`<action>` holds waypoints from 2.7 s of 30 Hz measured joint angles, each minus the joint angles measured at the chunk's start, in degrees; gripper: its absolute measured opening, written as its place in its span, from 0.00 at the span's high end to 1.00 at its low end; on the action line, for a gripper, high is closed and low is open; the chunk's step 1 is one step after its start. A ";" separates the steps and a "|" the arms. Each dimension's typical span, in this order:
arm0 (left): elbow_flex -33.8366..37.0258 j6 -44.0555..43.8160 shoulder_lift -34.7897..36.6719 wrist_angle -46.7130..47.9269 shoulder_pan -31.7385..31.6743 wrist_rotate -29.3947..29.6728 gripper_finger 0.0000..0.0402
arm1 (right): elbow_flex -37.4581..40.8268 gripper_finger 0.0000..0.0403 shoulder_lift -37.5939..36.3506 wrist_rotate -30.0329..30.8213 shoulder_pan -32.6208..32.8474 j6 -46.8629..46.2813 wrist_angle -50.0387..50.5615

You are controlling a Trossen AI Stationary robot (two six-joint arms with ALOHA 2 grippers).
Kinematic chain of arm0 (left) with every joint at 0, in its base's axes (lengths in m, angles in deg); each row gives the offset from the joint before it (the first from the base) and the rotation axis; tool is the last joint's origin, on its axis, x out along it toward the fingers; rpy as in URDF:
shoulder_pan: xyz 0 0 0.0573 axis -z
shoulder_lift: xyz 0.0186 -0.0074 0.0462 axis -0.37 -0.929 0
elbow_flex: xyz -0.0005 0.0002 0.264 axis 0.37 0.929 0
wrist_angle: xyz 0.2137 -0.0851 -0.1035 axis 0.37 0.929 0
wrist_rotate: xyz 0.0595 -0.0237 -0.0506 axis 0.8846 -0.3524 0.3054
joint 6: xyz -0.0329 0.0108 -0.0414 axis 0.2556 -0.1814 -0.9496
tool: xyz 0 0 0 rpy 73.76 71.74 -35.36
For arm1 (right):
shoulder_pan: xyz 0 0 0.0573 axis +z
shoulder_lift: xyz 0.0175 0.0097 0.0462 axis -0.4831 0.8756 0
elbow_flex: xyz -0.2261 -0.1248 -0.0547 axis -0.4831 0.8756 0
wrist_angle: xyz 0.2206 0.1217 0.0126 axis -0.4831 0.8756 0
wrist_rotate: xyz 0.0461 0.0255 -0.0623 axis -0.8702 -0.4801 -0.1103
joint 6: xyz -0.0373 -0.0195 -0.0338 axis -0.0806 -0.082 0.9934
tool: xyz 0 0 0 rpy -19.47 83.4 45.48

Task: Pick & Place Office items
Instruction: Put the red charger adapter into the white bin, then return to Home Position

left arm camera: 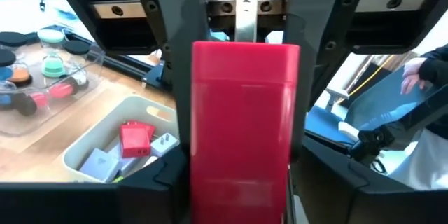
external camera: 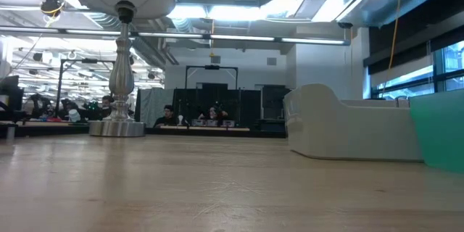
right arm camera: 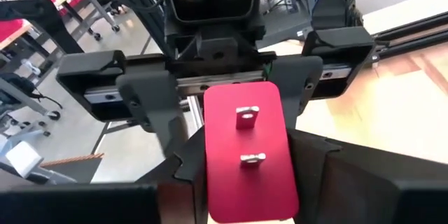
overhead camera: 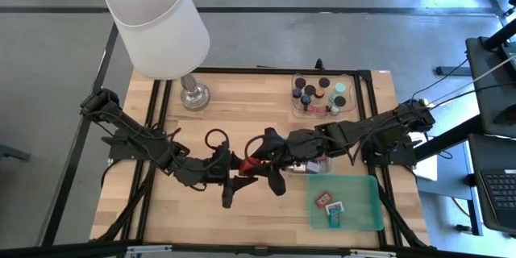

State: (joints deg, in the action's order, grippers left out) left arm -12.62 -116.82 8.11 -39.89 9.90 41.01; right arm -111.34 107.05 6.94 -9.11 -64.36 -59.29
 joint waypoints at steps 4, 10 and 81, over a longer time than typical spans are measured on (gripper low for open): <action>0.07 -0.09 -0.11 0.22 0.00 -0.45 0.46 | -0.08 0.70 -0.02 -2.21 -0.77 -0.09 2.28; 0.09 -0.21 -0.21 2.41 -0.10 -0.21 0.38 | -0.14 0.70 -2.76 -5.14 -1.78 -1.47 15.19; -0.04 -3.64 0.07 10.24 0.11 -1.89 0.38 | 2.24 0.34 -9.11 20.24 0.88 -3.25 54.24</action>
State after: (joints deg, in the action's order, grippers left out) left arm -12.66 -120.46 8.18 -29.64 10.01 39.12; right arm -109.10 97.94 27.18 -8.23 -67.61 -5.05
